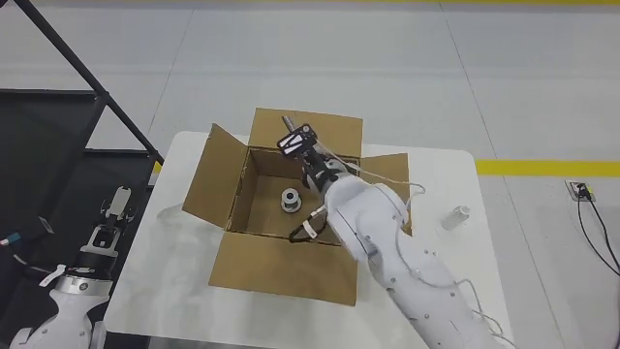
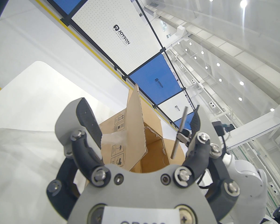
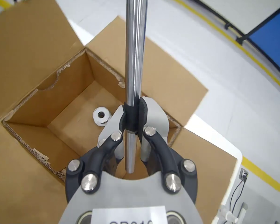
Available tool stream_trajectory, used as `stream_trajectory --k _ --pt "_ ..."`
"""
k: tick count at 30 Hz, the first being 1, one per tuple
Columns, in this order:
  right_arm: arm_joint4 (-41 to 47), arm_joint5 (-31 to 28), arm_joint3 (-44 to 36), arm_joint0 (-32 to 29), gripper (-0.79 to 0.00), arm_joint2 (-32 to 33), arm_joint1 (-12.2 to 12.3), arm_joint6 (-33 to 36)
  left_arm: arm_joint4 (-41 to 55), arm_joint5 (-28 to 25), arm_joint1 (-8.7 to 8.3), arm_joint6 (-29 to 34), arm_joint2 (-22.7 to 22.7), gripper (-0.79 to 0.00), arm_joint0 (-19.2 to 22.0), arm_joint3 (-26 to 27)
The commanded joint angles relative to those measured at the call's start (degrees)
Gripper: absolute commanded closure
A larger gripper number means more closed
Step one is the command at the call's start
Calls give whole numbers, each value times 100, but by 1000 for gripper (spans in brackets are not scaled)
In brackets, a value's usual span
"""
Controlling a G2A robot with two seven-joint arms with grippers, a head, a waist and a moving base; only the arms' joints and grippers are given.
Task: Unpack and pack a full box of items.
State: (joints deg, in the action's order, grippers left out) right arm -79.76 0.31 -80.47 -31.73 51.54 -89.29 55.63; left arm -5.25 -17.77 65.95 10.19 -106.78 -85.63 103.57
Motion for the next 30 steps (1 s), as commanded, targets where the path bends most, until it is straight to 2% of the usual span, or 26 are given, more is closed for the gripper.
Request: stream_trajectory --k 1,4,9,22,26,30 --pt "380 -264 827 405 0 -159 -96 240 0 0 0 0 0 -785 0 0" --pt "689 -396 1794 842 0 -405 -259 449 0 0 0 0 0 -785 0 0" --pt "1080 -440 2979 1265 0 -661 -497 362 0 0 0 0 0 -785 0 0" --pt "1450 -497 4812 1770 0 -1187 -1041 258 0 0 0 0 0 -785 0 0" --pt "1552 -556 5201 1896 -182 -1235 -1174 109 0 0 0 0 0 -785 0 0" --pt "1622 -599 5486 1991 -243 -1267 -1287 3 0 0 0 0 0 -785 0 0"
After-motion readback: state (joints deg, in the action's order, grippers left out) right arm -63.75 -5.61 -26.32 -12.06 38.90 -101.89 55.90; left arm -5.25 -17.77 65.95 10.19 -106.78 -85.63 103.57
